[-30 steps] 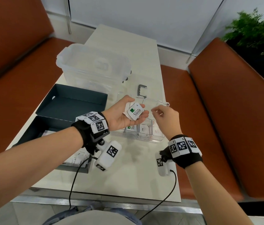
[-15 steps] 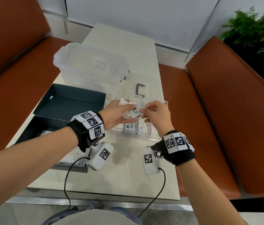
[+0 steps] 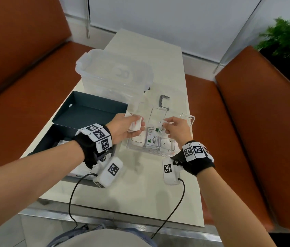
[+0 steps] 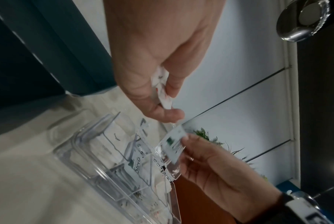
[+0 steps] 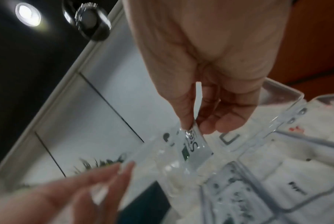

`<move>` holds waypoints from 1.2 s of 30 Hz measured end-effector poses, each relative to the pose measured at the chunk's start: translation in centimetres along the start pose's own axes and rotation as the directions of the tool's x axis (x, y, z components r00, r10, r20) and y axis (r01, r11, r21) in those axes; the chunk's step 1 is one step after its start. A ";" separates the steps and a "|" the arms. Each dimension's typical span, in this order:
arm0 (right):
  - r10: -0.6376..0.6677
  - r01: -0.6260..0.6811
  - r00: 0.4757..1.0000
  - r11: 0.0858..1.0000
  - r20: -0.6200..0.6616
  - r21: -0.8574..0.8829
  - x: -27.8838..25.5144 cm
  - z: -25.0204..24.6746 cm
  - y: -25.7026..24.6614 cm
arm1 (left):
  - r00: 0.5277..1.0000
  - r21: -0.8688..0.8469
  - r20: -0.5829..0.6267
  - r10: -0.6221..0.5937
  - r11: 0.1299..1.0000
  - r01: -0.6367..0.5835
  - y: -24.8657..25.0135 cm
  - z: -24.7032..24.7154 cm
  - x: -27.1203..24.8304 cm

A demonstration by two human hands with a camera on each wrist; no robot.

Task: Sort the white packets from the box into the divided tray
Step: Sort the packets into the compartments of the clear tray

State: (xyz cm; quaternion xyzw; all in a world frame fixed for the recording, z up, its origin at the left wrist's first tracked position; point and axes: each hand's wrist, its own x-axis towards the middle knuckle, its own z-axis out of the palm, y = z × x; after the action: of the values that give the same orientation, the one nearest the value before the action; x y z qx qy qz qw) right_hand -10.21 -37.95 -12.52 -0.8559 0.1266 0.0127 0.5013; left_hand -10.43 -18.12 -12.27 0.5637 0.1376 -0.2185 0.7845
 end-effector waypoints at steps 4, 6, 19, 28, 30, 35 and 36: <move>0.001 0.019 0.997 0.972 0.083 -0.235 0.5 1.2 0.9 | 1.000 -0.002 0.023 0.018 1.000 -0.018 0.4 -0.5 -0.4; 0.004 0.015 0.998 0.962 0.067 -0.273 0.8 1.8 1.2 | 0.999 0.004 0.029 0.027 1.000 -0.027 0.4 -0.5 -0.6; -0.104 0.122 0.993 0.853 0.064 -0.507 0.4 4.9 2.2 | 0.998 -0.044 0.023 -0.053 0.998 0.054 0.6 0.5 -0.7; -0.187 0.213 0.976 0.744 0.109 -0.634 0.1 5.6 2.4 | 0.997 -0.083 0.033 -0.069 0.994 0.072 0.8 1.0 -1.1; -0.188 0.217 0.975 0.731 0.115 -0.647 0.1 5.5 2.4 | 0.996 -0.098 0.048 -0.074 0.992 0.079 0.9 1.2 -1.3; -0.177 0.204 0.978 0.747 0.107 -0.633 -0.1 4.8 1.7 | 0.992 -0.155 0.098 -0.082 0.983 0.097 1.2 1.3 -1.4; -0.195 0.208 0.977 0.761 0.089 -0.615 0.0 4.5 1.3 | 0.991 -0.167 0.108 -0.083 0.981 0.100 1.2 1.2 -1.4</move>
State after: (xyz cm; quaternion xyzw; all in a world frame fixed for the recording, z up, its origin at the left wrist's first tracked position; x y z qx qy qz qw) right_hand -10.02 -34.70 -15.84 -0.9813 0.0178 0.0078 0.1915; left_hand -11.05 -18.68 -10.21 0.4751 0.1421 -0.2698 0.8254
